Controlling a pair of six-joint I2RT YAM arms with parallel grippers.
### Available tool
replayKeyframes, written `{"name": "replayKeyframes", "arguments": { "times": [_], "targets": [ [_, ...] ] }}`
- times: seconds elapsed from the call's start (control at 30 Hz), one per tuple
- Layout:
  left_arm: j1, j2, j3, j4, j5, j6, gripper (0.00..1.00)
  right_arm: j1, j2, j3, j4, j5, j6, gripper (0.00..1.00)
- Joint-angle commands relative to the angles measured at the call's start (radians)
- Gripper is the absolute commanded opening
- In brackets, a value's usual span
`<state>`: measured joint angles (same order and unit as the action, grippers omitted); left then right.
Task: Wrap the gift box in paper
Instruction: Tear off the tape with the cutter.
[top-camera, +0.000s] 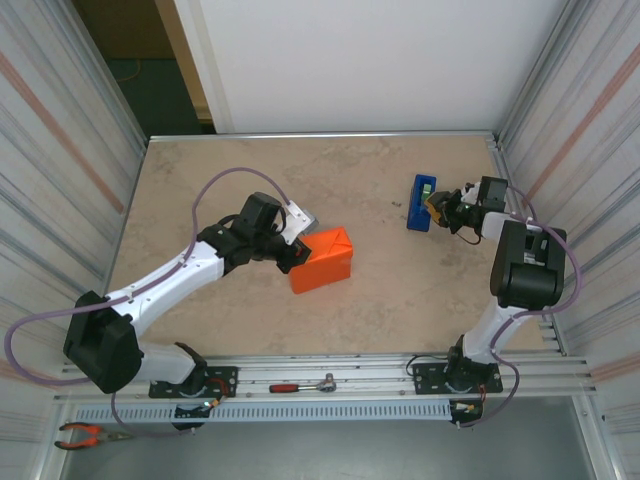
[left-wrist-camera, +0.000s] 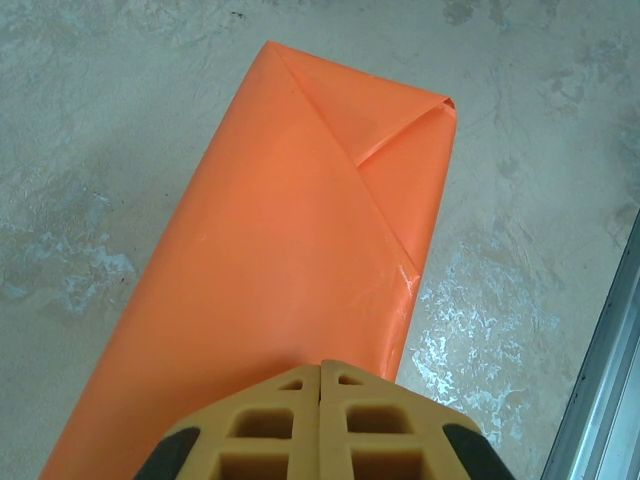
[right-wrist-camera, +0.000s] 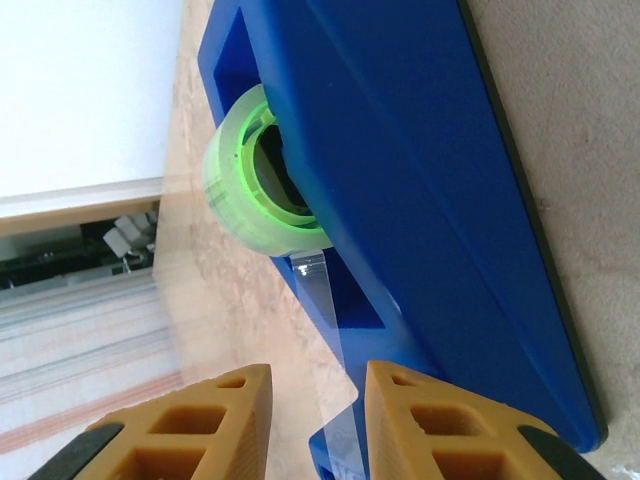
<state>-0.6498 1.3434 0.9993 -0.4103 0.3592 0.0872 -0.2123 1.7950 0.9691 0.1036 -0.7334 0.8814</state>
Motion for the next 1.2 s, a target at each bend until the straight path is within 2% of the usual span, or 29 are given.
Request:
{"name": "replayKeyframes", "arguments": {
  "times": [0.0, 0.4, 0.73, 0.9, 1.17],
  "targets": [
    [-0.005, 0.059, -0.038, -0.124, -0.052, 0.026, 0.0, 0.01, 0.023, 0.02, -0.002, -0.018, -0.018, 0.27],
    [-0.01, 0.053, -0.037, -0.124, -0.052, 0.026, 0.0, 0.004, 0.051, 0.02, 0.016, -0.043, -0.009, 0.18],
    [-0.013, 0.053, -0.039, -0.126, -0.055, 0.025, 0.0, 0.009, 0.025, 0.022, 0.032, -0.063, -0.004, 0.0],
    [-0.016, 0.055, -0.039, -0.126, -0.057, 0.023, 0.0, 0.014, -0.013, -0.002, 0.124, -0.097, 0.068, 0.0],
    [-0.023, 0.056, -0.039, -0.128, -0.066, 0.022, 0.0, 0.027, -0.066, -0.041, 0.17, -0.099, 0.112, 0.0]
  ]
}}
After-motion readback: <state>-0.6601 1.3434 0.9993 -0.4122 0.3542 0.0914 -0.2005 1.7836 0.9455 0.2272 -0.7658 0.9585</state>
